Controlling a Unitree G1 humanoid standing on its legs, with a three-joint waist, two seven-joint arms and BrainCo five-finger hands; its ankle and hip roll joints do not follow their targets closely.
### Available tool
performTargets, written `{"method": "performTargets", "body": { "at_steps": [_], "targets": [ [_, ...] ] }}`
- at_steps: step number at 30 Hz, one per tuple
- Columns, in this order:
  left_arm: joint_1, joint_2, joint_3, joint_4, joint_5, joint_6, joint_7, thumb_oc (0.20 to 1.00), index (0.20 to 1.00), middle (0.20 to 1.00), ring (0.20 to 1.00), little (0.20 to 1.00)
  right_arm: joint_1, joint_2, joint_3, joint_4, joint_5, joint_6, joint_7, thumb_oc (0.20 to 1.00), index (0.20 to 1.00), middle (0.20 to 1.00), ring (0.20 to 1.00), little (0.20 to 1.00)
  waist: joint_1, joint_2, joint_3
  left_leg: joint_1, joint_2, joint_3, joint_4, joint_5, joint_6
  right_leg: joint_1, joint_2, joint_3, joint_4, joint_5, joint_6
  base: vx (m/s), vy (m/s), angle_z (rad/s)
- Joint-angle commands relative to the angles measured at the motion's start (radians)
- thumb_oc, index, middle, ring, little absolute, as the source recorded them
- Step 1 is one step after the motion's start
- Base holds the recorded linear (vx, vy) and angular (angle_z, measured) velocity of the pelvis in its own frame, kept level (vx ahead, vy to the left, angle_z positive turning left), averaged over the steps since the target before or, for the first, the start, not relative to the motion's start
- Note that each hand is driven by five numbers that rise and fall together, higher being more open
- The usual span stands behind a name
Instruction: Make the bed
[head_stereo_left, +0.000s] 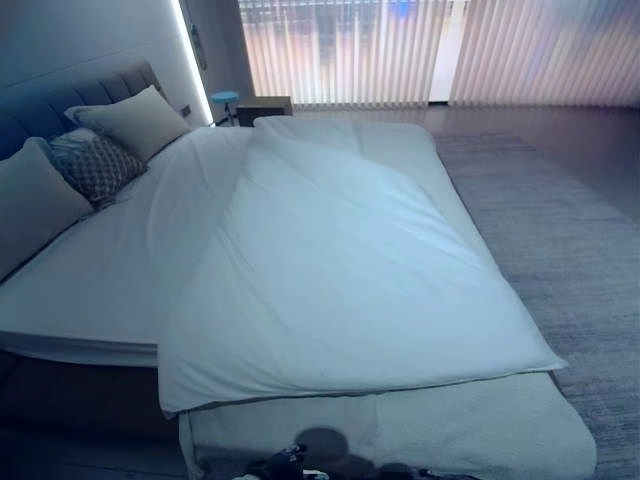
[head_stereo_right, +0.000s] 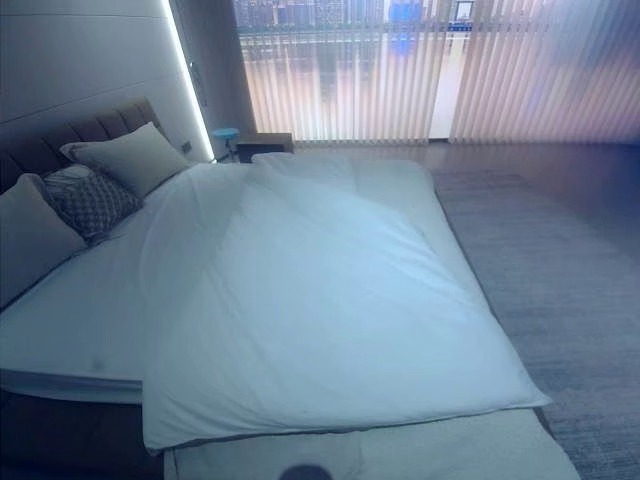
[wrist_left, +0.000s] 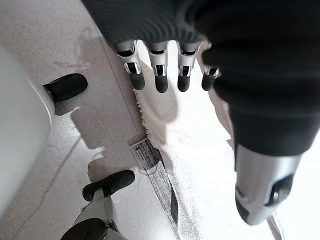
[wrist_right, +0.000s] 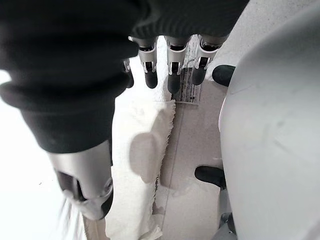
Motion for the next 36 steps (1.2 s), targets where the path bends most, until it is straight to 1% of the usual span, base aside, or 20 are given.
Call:
{"method": "performTargets", "body": {
  "at_steps": [1, 5, 6, 8, 9, 10, 11, 12, 14, 15, 17, 18, 20, 21, 23, 27, 28, 30, 31, 36],
  "targets": [
    [-0.076, -0.017, 0.002, 0.057, -0.007, -0.029, 0.007, 1.000, 1.000, 1.000, 1.000, 1.000, -0.049, 0.034, 0.000, 0.026, 0.046, -0.021, 0.011, 1.000, 1.000, 1.000, 1.000, 1.000, -0.028, -0.044, 0.016, -0.002, -0.046, -0.021, 0.000, -0.044, 0.060, -0.016, -0.019, 0.022, 0.006, -0.011, 0.020, 0.00, 0.000, 0.00],
    [-0.094, -0.009, 0.022, 0.035, -0.042, -0.049, 0.078, 1.000, 1.000, 1.000, 1.000, 1.000, -0.052, 0.031, -0.003, 0.006, 0.085, -0.028, -0.001, 1.000, 1.000, 1.000, 1.000, 1.000, -0.030, -0.050, 0.042, -0.027, -0.044, -0.021, 0.000, -0.036, 0.056, -0.040, -0.013, 0.021, 0.006, -0.006, 0.017, -0.04, -0.015, 0.00],
    [-0.103, -0.010, 0.047, 0.028, -0.105, -0.054, 0.093, 1.000, 1.000, 1.000, 1.000, 1.000, -0.057, 0.030, -0.003, 0.001, 0.100, -0.032, -0.006, 1.000, 1.000, 1.000, 1.000, 1.000, -0.029, -0.054, 0.056, -0.039, -0.043, -0.023, 0.000, -0.031, 0.054, -0.051, -0.010, 0.021, 0.006, -0.004, 0.016, -0.09, -0.027, -0.02],
    [-0.125, -0.015, 0.065, 0.016, -0.169, -0.061, 0.115, 1.000, 1.000, 1.000, 1.000, 1.000, -0.074, 0.029, -0.001, -0.013, 0.131, -0.035, -0.016, 1.000, 1.000, 1.000, 1.000, 1.000, -0.031, -0.059, 0.093, -0.059, -0.037, -0.019, 0.000, -0.021, 0.052, -0.078, -0.006, 0.020, 0.020, 0.000, 0.013, -0.16, -0.023, -0.02],
    [-0.155, -0.019, 0.081, -0.003, -0.259, -0.067, 0.126, 1.000, 1.000, 1.000, 1.000, 1.000, -0.097, 0.023, 0.004, -0.026, 0.156, -0.042, -0.029, 1.000, 1.000, 1.000, 1.000, 1.000, -0.031, -0.061, 0.136, -0.085, -0.033, -0.017, 0.000, -0.005, 0.052, -0.129, -0.002, 0.026, 0.064, -0.006, 0.010, -0.17, -0.014, -0.02],
    [-0.156, -0.019, 0.081, -0.003, -0.259, -0.067, 0.126, 1.000, 1.000, 1.000, 1.000, 1.000, -0.097, 0.023, 0.004, -0.026, 0.156, -0.042, -0.029, 1.000, 1.000, 1.000, 1.000, 1.000, -0.031, -0.061, 0.135, -0.085, -0.033, -0.017, 0.000, -0.005, 0.052, -0.130, -0.002, 0.027, 0.065, -0.007, 0.010, -0.19, -0.011, -0.04],
    [-0.182, -0.024, 0.086, -0.002, -0.286, -0.071, 0.151, 1.000, 1.000, 1.000, 1.000, 1.000, -0.118, 0.018, 0.009, -0.029, 0.168, -0.043, -0.041, 1.000, 1.000, 1.000, 1.000, 1.000, -0.033, -0.062, 0.162, -0.102, -0.032, -0.015, 0.000, 0.006, 0.052, -0.159, 0.000, 0.033, 0.089, -0.008, 0.007, -0.17, -0.010, -0.07],
    [-0.221, -0.031, 0.102, -0.003, -0.372, -0.069, 0.160, 1.000, 1.000, 1.000, 1.000, 1.000, -0.144, 0.016, 0.013, -0.045, 0.199, -0.045, -0.048, 1.000, 1.000, 1.000, 1.000, 1.000, -0.038, -0.065, 0.198, -0.131, -0.029, -0.010, 0.004, 0.020, 0.048, -0.200, 0.001, 0.037, 0.117, -0.009, 0.005, -0.20, -0.012, -0.06],
    [-0.240, -0.037, 0.115, 0.001, -0.410, -0.064, 0.165, 1.000, 1.000, 1.000, 1.000, 1.000, -0.151, 0.011, 0.013, -0.052, 0.211, -0.045, -0.050, 1.000, 1.000, 1.000, 1.000, 1.000, -0.042, -0.066, 0.208, -0.149, -0.029, -0.008, 0.013, 0.021, 0.048, -0.217, 0.001, 0.035, 0.128, -0.013, 0.005, -0.12, -0.011, -0.04],
    [-0.280, -0.047, 0.153, -0.001, -0.523, -0.064, 0.180, 1.000, 1.000, 1.000, 1.000, 1.000, -0.172, 0.005, 0.013, -0.065, 0.238, -0.046, -0.055, 1.000, 1.000, 1.000, 1.000, 1.000, -0.049, -0.070, 0.240, -0.195, -0.026, -0.010, 0.058, 0.018, 0.046, -0.259, 0.000, 0.037, 0.168, -0.019, 0.003, -0.08, -0.012, -0.06],
    [-0.281, -0.047, 0.153, -0.001, -0.523, -0.064, 0.180, 1.000, 1.000, 1.000, 1.000, 1.000, -0.173, 0.005, 0.013, -0.064, 0.238, -0.046, -0.055, 1.000, 1.000, 1.000, 1.000, 1.000, -0.050, -0.070, 0.239, -0.198, -0.026, -0.011, 0.061, 0.016, 0.046, -0.262, 0.000, 0.036, 0.169, -0.020, 0.003, -0.10, -0.011, -0.03],
    [-0.321, -0.053, 0.178, -0.008, -0.586, -0.064, 0.184, 1.000, 1.000, 1.000, 1.000, 1.000, -0.199, -0.001, 0.018, -0.084, 0.260, -0.046, -0.060, 1.000, 1.000, 1.000, 1.000, 1.000, -0.056, -0.074, 0.269, -0.260, -0.030, -0.018, 0.122, 0.009, 0.044, -0.312, 0.002, 0.039, 0.217, -0.029, 0.001, -0.16, -0.026, 0.00],
    [-0.359, -0.055, 0.214, -0.021, -0.668, -0.077, 0.200, 1.000, 1.000, 1.000, 1.000, 1.000, -0.212, -0.004, 0.017, -0.108, 0.292, -0.052, -0.063, 1.000, 1.000, 1.000, 1.000, 1.000, -0.066, -0.079, 0.289, -0.329, -0.029, -0.021, 0.186, 0.001, 0.041, -0.377, 0.000, 0.038, 0.271, -0.037, 0.000, -0.19, -0.035, 0.00],
    [-0.388, -0.051, 0.255, -0.036, -0.737, -0.084, 0.212, 1.000, 1.000, 1.000, 1.000, 1.000, -0.217, -0.004, 0.017, -0.140, 0.326, -0.051, -0.061, 1.000, 1.000, 1.000, 1.000, 1.000, -0.073, -0.083, 0.300, -0.384, -0.028, -0.018, 0.239, -0.010, 0.036, -0.420, -0.002, 0.037, 0.309, -0.049, 0.000, -0.12, -0.022, 0.05],
    [-0.407, -0.049, 0.270, -0.040, -0.760, -0.089, 0.218, 1.000, 1.000, 1.000, 1.000, 1.000, -0.222, -0.009, 0.023, -0.149, 0.329, -0.052, -0.061, 1.000, 1.000, 1.000, 1.000, 1.000, -0.079, -0.085, 0.306, -0.408, -0.026, -0.017, 0.265, -0.016, 0.032, -0.440, -0.002, 0.036, 0.331, -0.055, 0.000, -0.07, -0.017, 0.06],
    [-0.464, -0.052, 0.345, -0.079, -0.886, -0.112, 0.234, 1.000, 1.000, 1.000, 1.000, 1.000, -0.233, -0.016, 0.033, -0.211, 0.338, -0.051, -0.067, 1.000, 1.000, 1.000, 1.000, 1.000, -0.096, -0.091, 0.320, -0.516, -0.007, -0.013, 0.375, -0.048, 0.018, -0.539, -0.009, 0.036, 0.425, -0.080, -0.001, -0.08, -0.013, 0.06],
    [-0.486, -0.053, 0.368, -0.098, -0.923, -0.123, 0.235, 1.000, 1.000, 1.000, 1.000, 1.000, -0.235, -0.017, 0.030, -0.229, 0.366, -0.053, -0.071, 1.000, 1.000, 1.000, 1.000, 1.000, -0.102, -0.095, 0.327, -0.552, 0.000, -0.008, 0.413, -0.062, 0.015, -0.572, -0.011, 0.040, 0.449, -0.085, -0.002, -0.04, 0.008, 0.07],
    [-0.495, -0.051, 0.380, -0.106, -0.942, -0.124, 0.232, 1.000, 1.000, 1.000, 1.000, 1.000, -0.233, -0.017, 0.032, -0.242, 0.374, -0.054, -0.070, 1.000, 1.000, 1.000, 1.000, 1.000, -0.106, -0.096, 0.327, -0.569, 0.002, -0.007, 0.429, -0.069, 0.013, -0.589, -0.009, 0.042, 0.458, -0.087, -0.003, -0.04, 0.018, -0.09],
    [-0.524, -0.040, 0.399, -0.125, -0.969, -0.140, 0.247, 1.000, 1.000, 1.000, 1.000, 1.000, -0.235, -0.019, 0.038, -0.269, 0.390, -0.055, -0.076, 1.000, 1.000, 1.000, 1.000, 1.000, -0.113, -0.101, 0.335, -0.596, 0.009, -0.001, 0.451, -0.078, 0.010, -0.620, -0.008, 0.049, 0.471, -0.085, -0.002, -0.03, 0.024, -0.14],
    [-0.601, -0.018, 0.426, -0.146, -1.026, -0.153, 0.253, 1.000, 1.000, 1.000, 1.000, 1.000, -0.242, -0.036, 0.060, -0.330, 0.397, -0.055, -0.076, 1.000, 1.000, 1.000, 1.000, 1.000, -0.134, -0.111, 0.342, -0.648, 0.015, 0.004, 0.478, -0.085, 0.008, -0.675, 0.004, 0.063, 0.474, -0.080, -0.004, -0.02, 0.021, -0.13]
  ]
}}
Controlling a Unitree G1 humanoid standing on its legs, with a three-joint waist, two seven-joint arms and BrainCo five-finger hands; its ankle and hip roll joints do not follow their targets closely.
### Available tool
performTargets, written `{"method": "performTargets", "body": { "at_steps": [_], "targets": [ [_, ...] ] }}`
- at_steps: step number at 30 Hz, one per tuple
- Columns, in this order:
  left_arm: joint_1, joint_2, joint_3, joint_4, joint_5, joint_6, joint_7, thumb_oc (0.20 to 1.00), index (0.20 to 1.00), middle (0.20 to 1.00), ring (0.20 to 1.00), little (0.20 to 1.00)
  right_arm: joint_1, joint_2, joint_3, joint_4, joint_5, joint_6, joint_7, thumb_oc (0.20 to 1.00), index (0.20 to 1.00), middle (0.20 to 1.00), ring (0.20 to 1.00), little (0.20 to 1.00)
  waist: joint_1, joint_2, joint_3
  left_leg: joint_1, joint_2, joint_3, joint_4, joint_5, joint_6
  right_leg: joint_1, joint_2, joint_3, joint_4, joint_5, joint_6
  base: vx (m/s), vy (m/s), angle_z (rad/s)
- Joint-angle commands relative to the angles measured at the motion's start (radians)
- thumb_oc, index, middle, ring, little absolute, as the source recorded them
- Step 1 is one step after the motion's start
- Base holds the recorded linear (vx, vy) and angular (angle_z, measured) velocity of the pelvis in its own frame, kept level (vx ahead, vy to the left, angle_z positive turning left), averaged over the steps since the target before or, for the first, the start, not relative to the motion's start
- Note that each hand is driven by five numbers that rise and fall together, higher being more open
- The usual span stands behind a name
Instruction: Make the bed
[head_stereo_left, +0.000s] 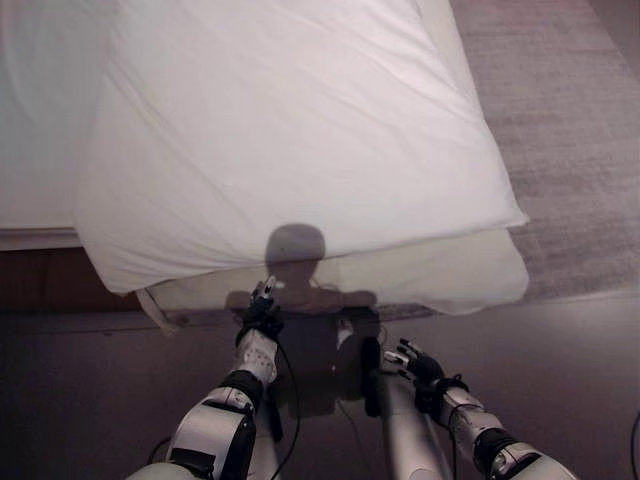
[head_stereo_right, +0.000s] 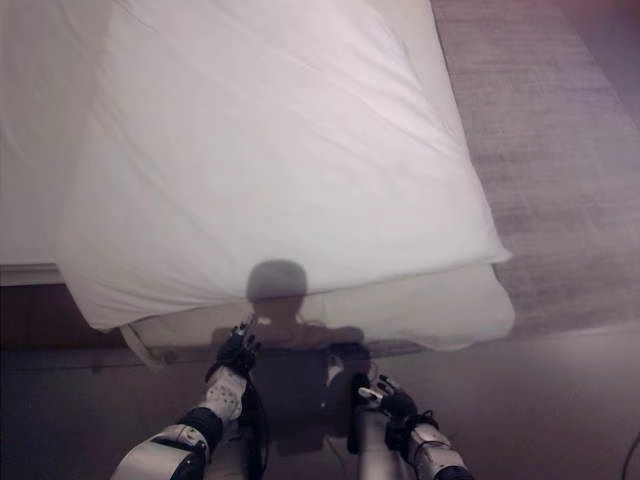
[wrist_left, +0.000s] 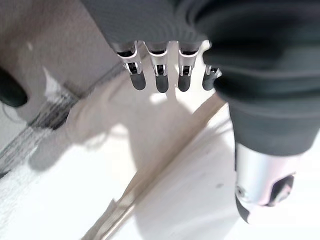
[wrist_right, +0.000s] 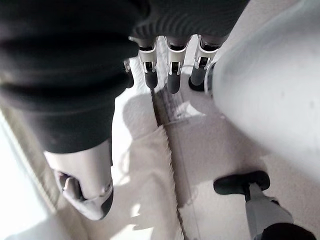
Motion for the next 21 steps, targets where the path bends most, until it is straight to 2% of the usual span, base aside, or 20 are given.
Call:
{"method": "performTargets", "body": {
  "at_steps": [1, 12, 16, 21],
  "targets": [
    [-0.121, 0.011, 0.059, -0.018, -0.066, -0.058, 0.011, 1.000, 1.000, 1.000, 1.000, 1.000, 0.007, -0.018, 0.047, -0.103, 0.036, -0.027, -0.005, 1.000, 1.000, 1.000, 1.000, 1.000, -0.029, -0.020, -0.012, -0.084, -0.011, 0.002, 0.091, -0.042, 0.015, -0.026, 0.023, -0.003, -0.052, 0.043, 0.041, 0.00, 0.019, -0.14],
    [-0.265, 0.100, 0.120, 0.000, -0.139, -0.068, 0.007, 1.000, 1.000, 1.000, 1.000, 1.000, 0.021, -0.042, 0.073, -0.206, 0.034, -0.034, -0.021, 1.000, 1.000, 1.000, 1.000, 1.000, -0.071, -0.042, -0.013, -0.127, -0.009, 0.022, 0.089, -0.045, 0.017, -0.077, 0.034, 0.027, -0.079, 0.071, 0.042, 0.00, 0.019, -0.12],
    [-0.329, 0.137, 0.138, 0.001, -0.146, -0.081, 0.012, 1.000, 1.000, 1.000, 1.000, 1.000, 0.050, -0.052, 0.087, -0.234, 0.024, -0.033, -0.022, 1.000, 1.000, 1.000, 1.000, 1.000, -0.085, -0.039, -0.026, -0.150, -0.007, 0.021, 0.099, -0.048, 0.017, -0.101, 0.036, 0.031, -0.072, 0.070, 0.039, 0.00, -0.001, -0.01],
    [-0.341, 0.149, 0.131, -0.029, -0.159, -0.089, -0.005, 1.000, 1.000, 1.000, 1.000, 1.000, 0.068, -0.053, 0.083, -0.238, 0.021, -0.034, -0.035, 1.000, 1.000, 1.000, 1.000, 1.000, -0.081, -0.028, -0.023, -0.152, -0.006, 0.020, 0.110, -0.057, 0.017, -0.105, 0.040, 0.036, -0.066, 0.062, 0.038, 0.01, -0.006, -0.05]
  ]
}}
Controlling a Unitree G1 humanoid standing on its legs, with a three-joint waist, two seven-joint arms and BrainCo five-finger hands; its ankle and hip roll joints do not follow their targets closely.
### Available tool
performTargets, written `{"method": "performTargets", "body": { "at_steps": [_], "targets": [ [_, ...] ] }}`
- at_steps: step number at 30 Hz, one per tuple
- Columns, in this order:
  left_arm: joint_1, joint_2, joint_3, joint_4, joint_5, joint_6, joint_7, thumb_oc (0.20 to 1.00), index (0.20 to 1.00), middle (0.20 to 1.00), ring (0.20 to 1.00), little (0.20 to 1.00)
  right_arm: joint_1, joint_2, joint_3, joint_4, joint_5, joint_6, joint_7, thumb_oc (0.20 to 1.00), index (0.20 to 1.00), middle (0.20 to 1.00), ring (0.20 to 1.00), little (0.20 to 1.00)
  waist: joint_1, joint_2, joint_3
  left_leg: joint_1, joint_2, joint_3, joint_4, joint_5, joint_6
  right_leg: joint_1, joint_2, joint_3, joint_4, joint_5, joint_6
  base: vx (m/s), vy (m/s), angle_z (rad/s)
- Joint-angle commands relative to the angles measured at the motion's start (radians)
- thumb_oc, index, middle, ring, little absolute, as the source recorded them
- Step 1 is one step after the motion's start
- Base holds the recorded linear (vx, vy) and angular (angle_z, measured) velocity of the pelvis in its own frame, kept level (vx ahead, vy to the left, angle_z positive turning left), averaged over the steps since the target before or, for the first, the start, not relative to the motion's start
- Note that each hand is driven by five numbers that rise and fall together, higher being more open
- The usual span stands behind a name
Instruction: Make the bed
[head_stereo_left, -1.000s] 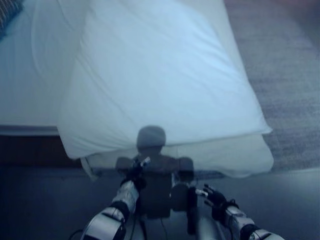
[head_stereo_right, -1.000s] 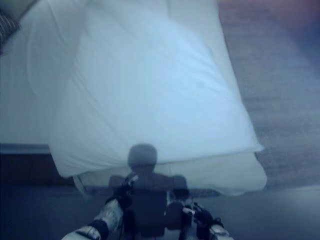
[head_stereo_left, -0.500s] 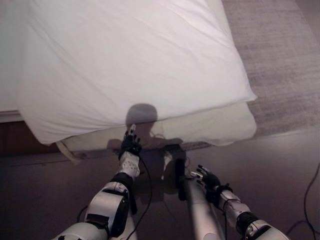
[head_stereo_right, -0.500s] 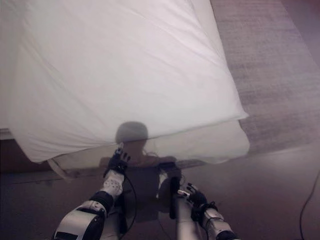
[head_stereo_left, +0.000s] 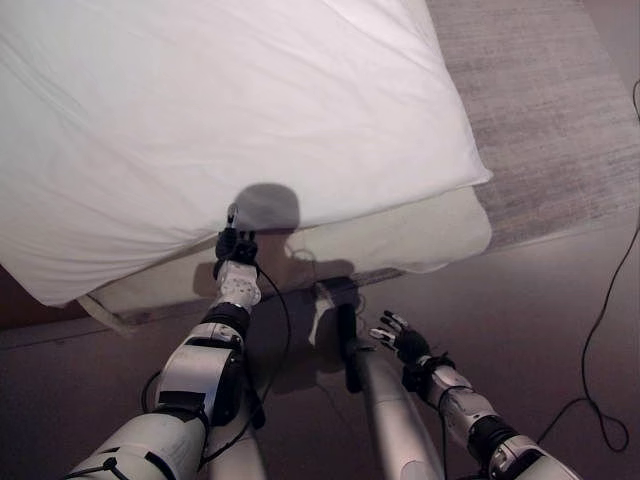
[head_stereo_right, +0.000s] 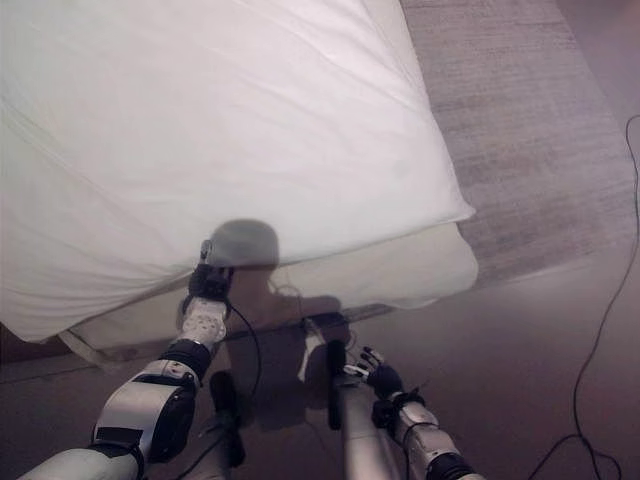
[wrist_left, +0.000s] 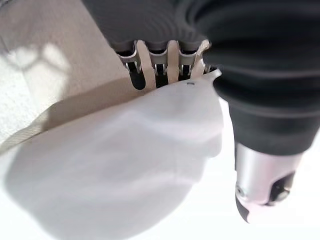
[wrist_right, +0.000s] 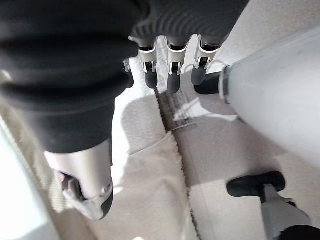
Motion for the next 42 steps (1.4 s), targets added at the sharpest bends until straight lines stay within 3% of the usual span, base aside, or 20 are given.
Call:
{"method": "performTargets", "body": {
  "at_steps": [1, 6, 7, 8, 9, 15, 22, 23, 31, 37, 42],
  "targets": [
    [-0.091, 0.028, 0.005, -0.012, 0.007, -0.048, -0.036, 1.000, 1.000, 1.000, 1.000, 1.000, 0.049, -0.033, 0.020, -0.046, 0.015, -0.030, -0.012, 1.000, 1.000, 1.000, 1.000, 1.000, -0.003, -0.001, -0.040, -0.086, -0.030, -0.006, 0.109, -0.048, 0.032, -0.013, 0.005, -0.003, -0.044, 0.025, 0.053, 0.03, -0.013, 0.00],
    [-0.099, 0.052, -0.010, -0.037, -0.003, -0.047, -0.071, 1.000, 1.000, 1.000, 1.000, 1.000, 0.069, -0.022, 0.016, -0.042, 0.017, -0.032, -0.020, 1.000, 1.000, 1.000, 1.000, 1.000, 0.000, 0.017, -0.043, -0.081, -0.028, -0.006, 0.100, -0.048, 0.025, -0.014, 0.009, 0.000, -0.050, 0.020, 0.048, 0.00, 0.000, 0.00],
    [-0.106, 0.053, -0.011, -0.038, -0.013, -0.049, -0.076, 0.865, 0.865, 0.865, 0.865, 0.865, 0.067, -0.023, 0.018, -0.044, 0.017, -0.032, -0.021, 1.000, 1.000, 1.000, 1.000, 1.000, -0.002, 0.019, -0.044, -0.084, -0.029, -0.006, 0.097, -0.042, 0.025, -0.019, 0.011, 0.002, -0.052, 0.026, 0.047, 0.00, 0.000, 0.00],
    [-0.111, 0.058, -0.011, -0.031, -0.010, -0.048, -0.073, 0.561, 0.561, 0.561, 0.561, 0.561, 0.069, -0.020, 0.018, -0.044, 0.022, -0.034, -0.023, 1.000, 1.000, 1.000, 1.000, 1.000, -0.002, 0.020, -0.044, -0.081, -0.027, -0.006, 0.099, -0.047, 0.023, -0.016, 0.013, 0.003, -0.050, 0.022, 0.046, 0.00, 0.000, 0.00],
    [-0.127, 0.063, -0.013, -0.026, -0.013, -0.053, -0.068, 0.200, 0.200, 0.200, 0.200, 0.200, 0.067, -0.018, 0.018, -0.041, 0.027, -0.036, -0.025, 1.000, 1.000, 1.000, 1.000, 1.000, -0.002, 0.020, -0.045, -0.083, -0.026, -0.006, 0.099, -0.045, 0.020, -0.017, 0.012, 0.002, -0.051, 0.024, 0.045, 0.00, 0.000, 0.00],
    [-0.152, 0.038, -0.032, -0.045, -0.002, -0.082, -0.018, 0.200, 0.200, 0.200, 0.200, 0.200, 0.071, -0.012, 0.023, -0.048, 0.042, -0.040, -0.033, 1.000, 1.000, 1.000, 1.000, 1.000, 0.001, 0.026, -0.047, -0.093, -0.025, -0.012, 0.097, -0.039, 0.017, -0.022, 0.014, 0.002, -0.061, 0.029, 0.044, 0.00, 0.000, 0.00],
    [-0.166, -0.022, -0.028, -0.104, -0.022, -0.131, 0.016, 0.200, 0.200, 0.200, 0.200, 0.200, 0.052, 0.000, 0.031, -0.106, 0.172, -0.050, 0.022, 1.000, 1.000, 1.000, 1.000, 1.000, 0.009, 0.038, -0.044, -0.103, -0.028, -0.015, 0.104, -0.041, 0.018, -0.027, 0.012, 0.006, -0.059, 0.030, 0.046, 0.00, 0.000, 0.00],
    [-0.153, -0.043, -0.034, -0.146, -0.032, -0.143, -0.006, 0.200, 0.200, 0.200, 0.200, 0.200, 0.037, 0.018, 0.030, -0.124, 0.268, -0.047, 0.064, 1.000, 1.000, 1.000, 1.000, 1.000, 0.016, 0.040, -0.040, -0.103, -0.033, -0.018, 0.108, -0.044, 0.022, -0.025, 0.013, 0.007, -0.057, 0.030, 0.046, 0.00, 0.000, 0.00],
    [-0.034, -0.130, -0.117, -0.410, -0.092, -0.144, -0.158, 0.200, 0.200, 0.200, 0.200, 0.200, -0.085, 0.104, 0.030, -0.128, 0.534, -0.023, 0.173, 1.000, 1.000, 1.000, 1.000, 1.000, 0.062, 0.059, -0.028, -0.107, -0.059, -0.031, 0.109, -0.046, 0.038, -0.017, 0.004, 0.004, -0.048, 0.027, 0.047, 0.00, 0.018, 0.05],
    [0.089, -0.230, -0.217, -0.678, -0.112, -0.183, -0.146, 0.200, 0.200, 0.200, 0.200, 0.200, -0.222, 0.207, -0.028, -0.122, 0.821, -0.006, 0.156, 1.000, 1.000, 1.000, 1.000, 1.000, 0.110, 0.078, 0.005, -0.086, -0.089, -0.045, 0.084, -0.040, 0.054, 0.012, -0.009, 0.000, -0.055, 0.027, 0.048, -0.01, 0.026, 0.11],
    [0.151, -0.230, -0.246, -0.801, -0.115, -0.186, -0.147, 0.200, 0.200, 0.200, 0.200, 0.200, -0.303, 0.224, -0.062, -0.144, 0.932, 0.002, 0.154, 1.000, 1.000, 1.000, 1.000, 1.000, 0.142, 0.082, 0.032, -0.074, -0.105, -0.060, 0.071, -0.033, 0.061, 0.026, -0.017, -0.009, -0.052, 0.022, 0.048, -0.01, 0.000, 0.12]
  ]
}}
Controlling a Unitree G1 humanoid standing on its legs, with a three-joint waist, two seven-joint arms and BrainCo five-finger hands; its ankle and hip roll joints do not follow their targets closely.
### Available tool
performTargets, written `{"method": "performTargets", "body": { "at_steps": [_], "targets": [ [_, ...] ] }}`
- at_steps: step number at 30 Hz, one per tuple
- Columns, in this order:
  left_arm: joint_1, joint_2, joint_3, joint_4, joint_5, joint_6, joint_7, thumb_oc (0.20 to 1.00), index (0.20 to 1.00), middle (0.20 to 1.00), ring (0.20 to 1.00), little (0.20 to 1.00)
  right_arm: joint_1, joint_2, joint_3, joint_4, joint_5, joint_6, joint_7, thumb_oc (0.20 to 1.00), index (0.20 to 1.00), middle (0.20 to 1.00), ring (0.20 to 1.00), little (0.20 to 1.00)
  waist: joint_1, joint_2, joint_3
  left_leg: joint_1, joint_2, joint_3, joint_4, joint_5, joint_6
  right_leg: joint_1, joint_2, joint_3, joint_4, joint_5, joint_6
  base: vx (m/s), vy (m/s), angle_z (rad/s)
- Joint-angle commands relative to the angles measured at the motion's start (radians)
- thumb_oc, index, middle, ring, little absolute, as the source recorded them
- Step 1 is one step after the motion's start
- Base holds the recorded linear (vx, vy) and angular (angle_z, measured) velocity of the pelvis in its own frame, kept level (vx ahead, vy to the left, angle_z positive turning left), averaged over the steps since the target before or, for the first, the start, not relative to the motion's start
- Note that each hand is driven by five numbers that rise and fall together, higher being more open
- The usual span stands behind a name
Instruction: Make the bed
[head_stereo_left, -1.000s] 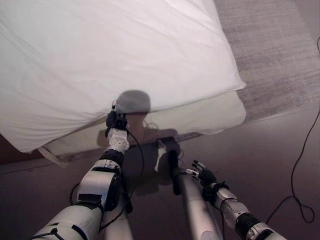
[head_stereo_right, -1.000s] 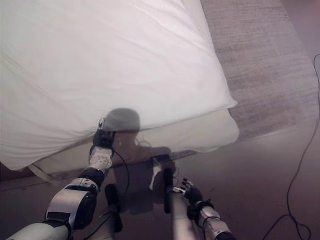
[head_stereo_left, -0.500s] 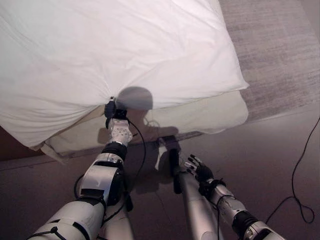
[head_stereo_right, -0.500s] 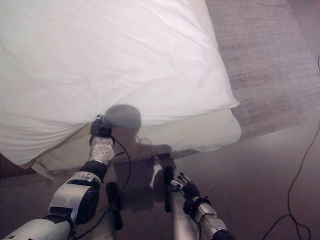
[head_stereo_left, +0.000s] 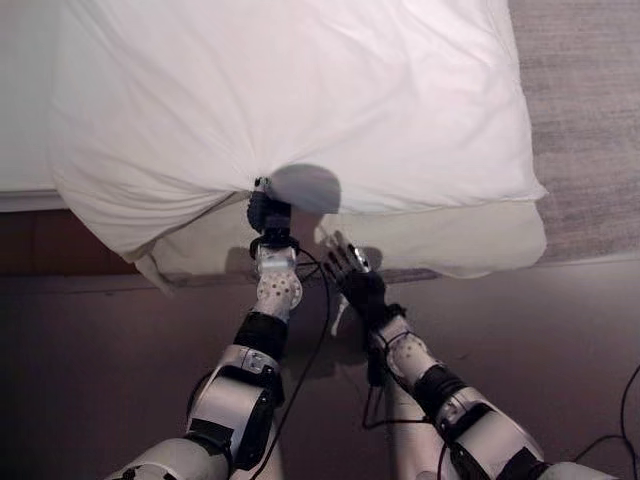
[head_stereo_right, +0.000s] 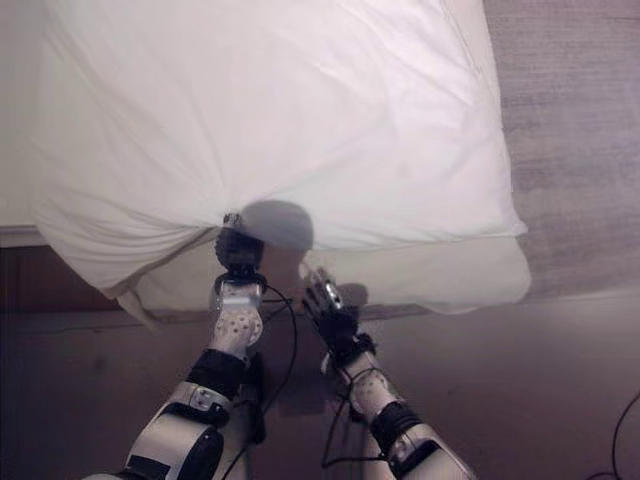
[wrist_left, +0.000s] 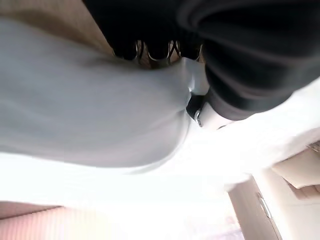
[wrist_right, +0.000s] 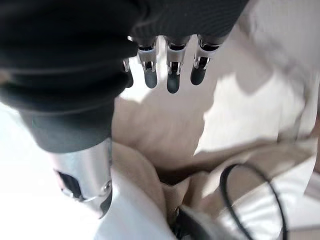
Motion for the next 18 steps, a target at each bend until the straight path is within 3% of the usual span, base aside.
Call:
{"method": "performTargets", "body": {
  "at_steps": [1, 10, 18],
  "targets": [
    [-0.006, -0.030, -0.065, -0.178, 0.017, -0.018, -0.072, 0.200, 0.200, 0.200, 0.200, 0.200, -0.014, 0.012, -0.028, -0.068, 0.108, 0.006, 0.014, 1.000, 1.000, 1.000, 1.000, 1.000, 0.002, 0.035, 0.001, -0.028, -0.054, -0.003, 0.049, -0.045, 0.044, 0.045, 0.026, -0.004, -0.093, 0.037, 0.030, 0.00, -0.004, 0.08],
    [0.126, -0.017, -0.098, -0.382, 0.030, -0.032, -0.087, 0.200, 0.200, 0.200, 0.200, 0.200, -0.044, 0.016, -0.125, -0.181, 0.205, -0.072, 0.028, 1.000, 1.000, 1.000, 1.000, 1.000, 0.032, 0.056, 0.016, -0.025, -0.077, -0.027, 0.030, -0.034, 0.053, 0.055, 0.009, -0.021, -0.087, 0.027, 0.033, 0.00, 0.005, 0.10],
    [0.208, 0.039, -0.021, -0.513, 0.118, -0.104, -0.004, 0.200, 0.200, 0.200, 0.200, 0.200, -0.041, -0.031, -0.269, -0.333, 0.226, -0.192, 0.025, 1.000, 1.000, 1.000, 1.000, 1.000, 0.045, 0.078, 0.009, -0.034, -0.084, -0.034, 0.022, -0.030, 0.058, 0.042, 0.001, -0.029, -0.084, 0.021, 0.037, 0.00, 0.011, 0.04]
  ]
}}
